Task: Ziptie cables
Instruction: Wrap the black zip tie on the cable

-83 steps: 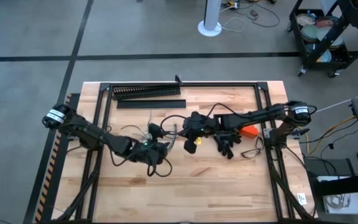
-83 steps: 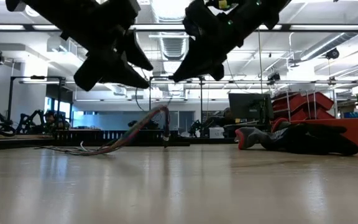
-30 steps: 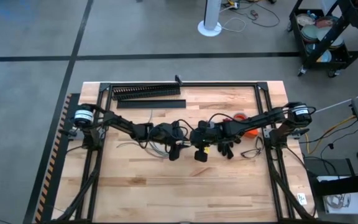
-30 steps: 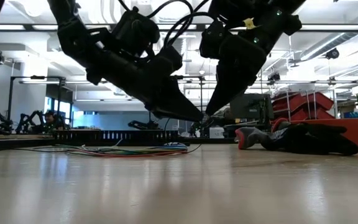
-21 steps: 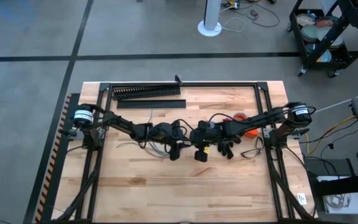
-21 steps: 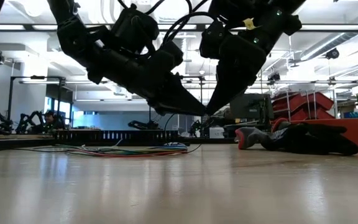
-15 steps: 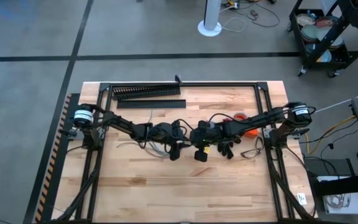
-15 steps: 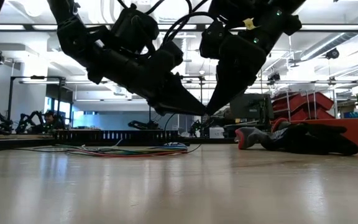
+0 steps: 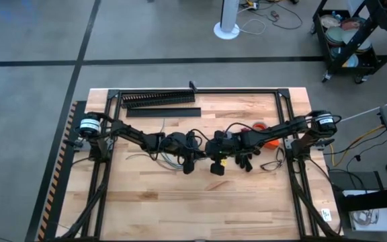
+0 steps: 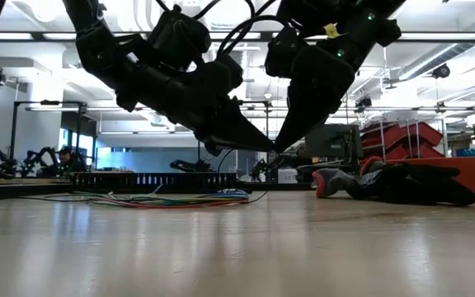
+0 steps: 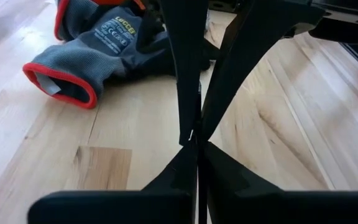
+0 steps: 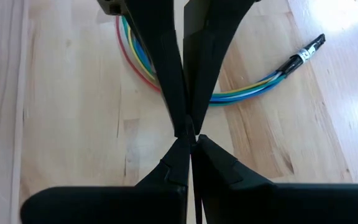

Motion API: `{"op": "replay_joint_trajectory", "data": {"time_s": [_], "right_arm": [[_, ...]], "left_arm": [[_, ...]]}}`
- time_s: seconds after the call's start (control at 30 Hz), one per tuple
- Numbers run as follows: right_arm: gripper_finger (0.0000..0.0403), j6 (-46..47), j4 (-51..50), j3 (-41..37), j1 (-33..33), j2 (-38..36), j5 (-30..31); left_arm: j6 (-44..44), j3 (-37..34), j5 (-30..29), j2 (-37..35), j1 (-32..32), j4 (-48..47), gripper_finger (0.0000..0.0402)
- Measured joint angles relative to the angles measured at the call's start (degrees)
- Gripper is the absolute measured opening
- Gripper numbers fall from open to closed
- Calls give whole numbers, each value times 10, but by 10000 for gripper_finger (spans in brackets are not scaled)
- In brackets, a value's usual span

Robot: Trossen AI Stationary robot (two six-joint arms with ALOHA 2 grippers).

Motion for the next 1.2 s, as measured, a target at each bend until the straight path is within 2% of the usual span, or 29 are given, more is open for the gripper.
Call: {"op": "replay_joint_trajectory", "data": {"time_s": [0.23,0.47,0.63,0.87,1.1,1.2], "right_arm": [[8,-2,0,0,0,0,0],[70,-4,-6,0,0,0,0],[113,-4,-47,0,2,-8,1],[147,30,-101,-14,35,-55,7],[148,109,-95,-90,95,-91,133],[142,142,-41,-130,122,-98,162]], "left_arm": [[4,0,0,0,0,-1,2],[26,0,0,-1,0,-16,1],[26,0,0,-1,0,-16,0],[26,0,1,-1,0,-16,0],[29,0,1,-1,-1,-16,0],[27,0,1,-1,-1,-16,0]]}}
